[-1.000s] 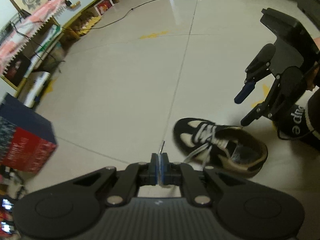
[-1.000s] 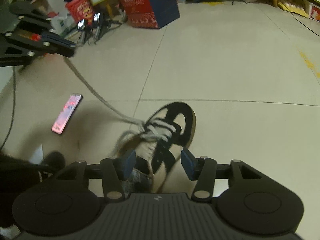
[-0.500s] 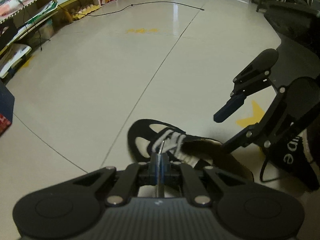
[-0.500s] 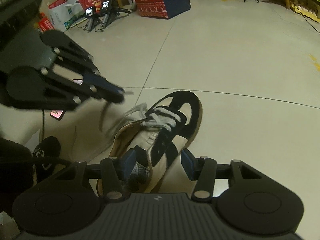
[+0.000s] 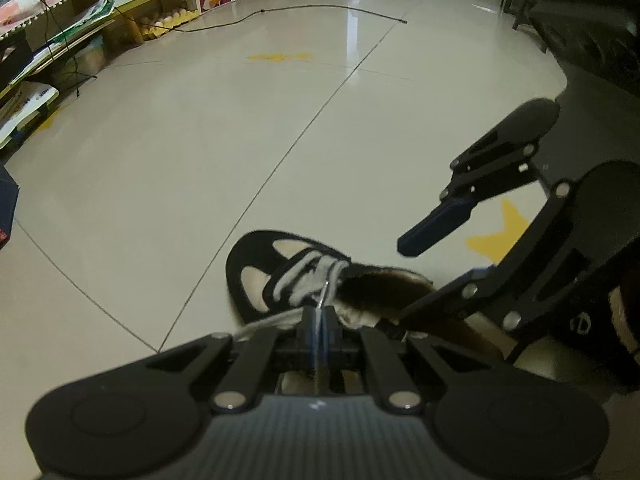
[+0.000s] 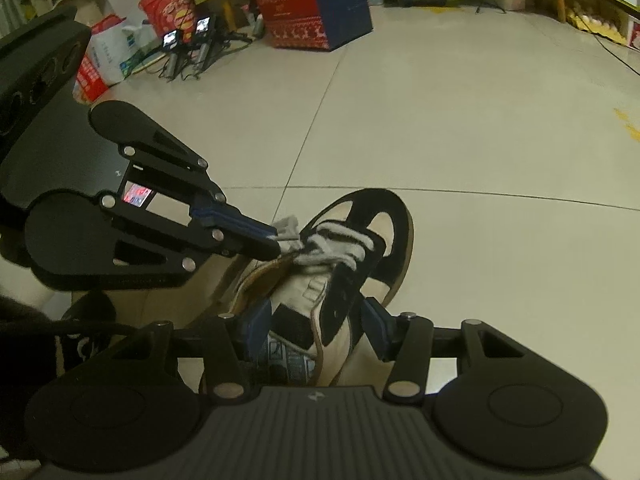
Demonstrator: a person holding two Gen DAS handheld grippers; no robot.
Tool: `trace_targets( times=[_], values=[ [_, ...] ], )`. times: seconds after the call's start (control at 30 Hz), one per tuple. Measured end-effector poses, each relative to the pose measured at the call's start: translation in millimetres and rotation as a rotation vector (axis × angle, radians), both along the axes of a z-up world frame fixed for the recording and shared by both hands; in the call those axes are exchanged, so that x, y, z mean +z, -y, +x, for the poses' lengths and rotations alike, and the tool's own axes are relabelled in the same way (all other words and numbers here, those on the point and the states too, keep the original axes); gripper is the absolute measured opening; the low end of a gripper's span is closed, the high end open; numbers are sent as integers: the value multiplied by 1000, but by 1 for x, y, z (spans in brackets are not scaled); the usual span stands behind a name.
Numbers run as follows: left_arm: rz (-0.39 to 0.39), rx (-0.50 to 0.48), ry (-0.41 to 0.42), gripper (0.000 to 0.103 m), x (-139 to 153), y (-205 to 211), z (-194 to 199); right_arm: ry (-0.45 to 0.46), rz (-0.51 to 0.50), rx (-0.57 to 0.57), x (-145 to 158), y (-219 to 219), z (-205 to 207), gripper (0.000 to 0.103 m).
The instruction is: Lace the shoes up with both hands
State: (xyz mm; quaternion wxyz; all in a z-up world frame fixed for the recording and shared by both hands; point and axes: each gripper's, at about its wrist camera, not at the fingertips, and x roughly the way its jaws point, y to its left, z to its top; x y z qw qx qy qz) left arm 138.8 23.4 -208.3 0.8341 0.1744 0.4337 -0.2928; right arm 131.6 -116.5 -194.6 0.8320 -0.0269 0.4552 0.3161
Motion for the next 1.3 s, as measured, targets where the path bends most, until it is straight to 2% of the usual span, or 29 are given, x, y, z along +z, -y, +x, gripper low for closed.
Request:
trace_targets(
  times=[0.17, 0.33, 0.4, 0.5, 0.77, 1.13, 1.23, 1.3],
  values=[
    [-18, -26, -5, 3, 3, 6, 2, 18, -21, 31, 0, -6, -3, 52],
    [-8, -49, -13, 3, -1, 12, 1, 34, -33, 26, -1, -7, -5, 43],
    [-16, -42, -21, 3, -3, 13, 2, 29, -30, 16, -2, -5, -4, 32],
    [-41, -27, -43, 4, -5, 11, 6, 27, -34, 13, -1, -5, -5, 29],
    [-118, 25, -115, 4, -13, 7, 15, 24, -31, 9, -2, -3, -6, 28],
    [-120, 24, -121, 4, -19, 9, 13, 24, -33, -13, -7, -6, -3, 29],
    [-112, 16, -117, 4, -20, 10, 13, 28, -12, -43, -10, -1, 1, 28],
    [-111, 15, -118, 4, -21, 11, 13, -14, 39, -81, -13, 6, 10, 27]
  ],
)
